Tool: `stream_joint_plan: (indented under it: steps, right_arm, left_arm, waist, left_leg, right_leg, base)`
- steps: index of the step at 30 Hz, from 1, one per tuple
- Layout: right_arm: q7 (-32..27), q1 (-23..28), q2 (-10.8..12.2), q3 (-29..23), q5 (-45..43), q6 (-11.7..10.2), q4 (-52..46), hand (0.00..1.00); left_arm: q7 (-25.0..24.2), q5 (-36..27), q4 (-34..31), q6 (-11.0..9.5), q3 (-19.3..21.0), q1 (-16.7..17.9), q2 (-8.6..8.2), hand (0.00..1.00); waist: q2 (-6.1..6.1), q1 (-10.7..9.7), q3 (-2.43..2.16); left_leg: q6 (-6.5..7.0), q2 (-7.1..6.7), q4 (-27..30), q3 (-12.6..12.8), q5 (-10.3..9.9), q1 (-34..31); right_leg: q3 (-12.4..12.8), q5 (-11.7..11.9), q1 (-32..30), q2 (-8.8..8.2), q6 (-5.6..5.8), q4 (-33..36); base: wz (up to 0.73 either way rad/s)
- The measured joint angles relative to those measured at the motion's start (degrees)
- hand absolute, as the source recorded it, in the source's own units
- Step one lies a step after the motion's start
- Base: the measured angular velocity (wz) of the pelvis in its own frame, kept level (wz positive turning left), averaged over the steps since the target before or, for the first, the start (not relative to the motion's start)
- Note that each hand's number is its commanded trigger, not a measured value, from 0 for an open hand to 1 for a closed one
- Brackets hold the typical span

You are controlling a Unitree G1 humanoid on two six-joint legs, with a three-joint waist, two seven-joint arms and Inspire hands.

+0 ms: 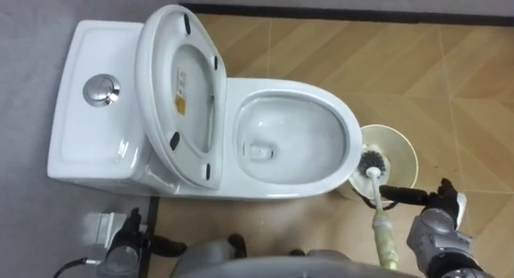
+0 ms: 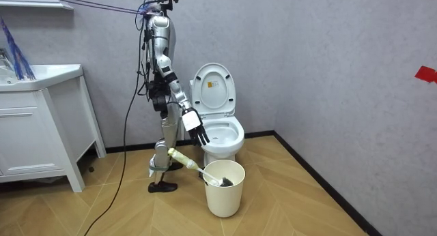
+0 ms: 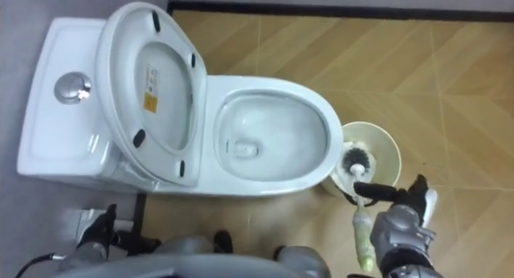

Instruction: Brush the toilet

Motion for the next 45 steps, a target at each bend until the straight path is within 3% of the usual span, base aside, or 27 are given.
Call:
stream_joint_plan:
  steps: [4, 12, 21, 27, 38, 45]
  right_arm:
    - [-0.02, -1.15, -0.21, -0.02, -0.01, -0.65, 3.25, 0.00]
    - [-0.70, -6.52, -0.51, 0.03, 0.77, -1.19, 6.58, 0.00]
    - [-1.18, -9.25, -1.64, 0.44, 1.17, -1.01, 8.26, 0.00]
    - [-1.49, -10.73, -3.50, 4.79, 2.24, -0.93, 8.20, 0.00]
    - [-1.44, -14.18, -5.67, 6.92, 2.83, -0.52, 8.34, 0.00]
    - [-1.41, -15.78, -8.41, 9.18, 3.72, -0.47, 8.14, 0.00]
  left_arm:
    - [0.03, -0.55, 2.27, -0.81, -1.06, -2.02, 0.66, 0.00]
    - [3.44, -2.38, 4.47, -1.63, -2.91, -8.21, 0.60, 0.00]
    - [7.38, -3.94, 1.81, -2.00, -8.90, -10.67, 0.44, 0.00]
    - [8.48, -5.35, 0.15, -2.56, -11.08, -12.47, 0.53, 0.00]
    - [10.12, -9.45, -1.17, -2.50, -12.18, -17.37, 0.70, 0.00]
    - [10.16, -13.07, -4.35, -2.29, -13.34, -18.22, 1.21, 0.00]
  waist:
    - [0.29, 0.14, 0.17]
    - [0.90, 1.50, 0.92]
    - [1.29, 1.60, 1.38]
    - [1.82, 1.90, 1.81]
    - [2.21, 3.00, 2.07]
    - [3.16, 3.86, 2.24]
  left_leg:
    - [0.11, 0.04, 1.84, -1.14, 0.41, -4.57]
    - [1.06, 0.20, 2.00, 0.09, 3.22, -14.32]
    - [1.27, -0.03, 4.97, 0.06, 4.89, -24.65]
    - [1.50, -0.02, 7.24, 0.07, 5.37, -31.13]
    - [1.41, -0.34, 14.44, -0.67, 5.17, -42.50]
    - [1.27, -0.30, 22.00, -0.20, 3.24, -49.62]
  right_leg:
    - [-1.31, -0.01, -3.99, -0.02, -0.02, 1.64]
    - [-0.94, 0.01, -17.28, -1.47, -0.08, 8.64]
    - [-1.44, -0.34, -29.08, -2.63, -0.69, 15.04]
    - [-1.06, -0.45, -35.97, -2.83, -0.93, 18.03]
    - [-1.57, -3.28, -47.34, -4.40, -2.08, 27.04]
    - [-1.35, -6.36, -54.84, -5.97, -3.13, 36.41]
  base:
    - [0.13]
    - [-0.08]
    - [0.00]
    - [0.00]
    - [0.10]
    - [0.05]
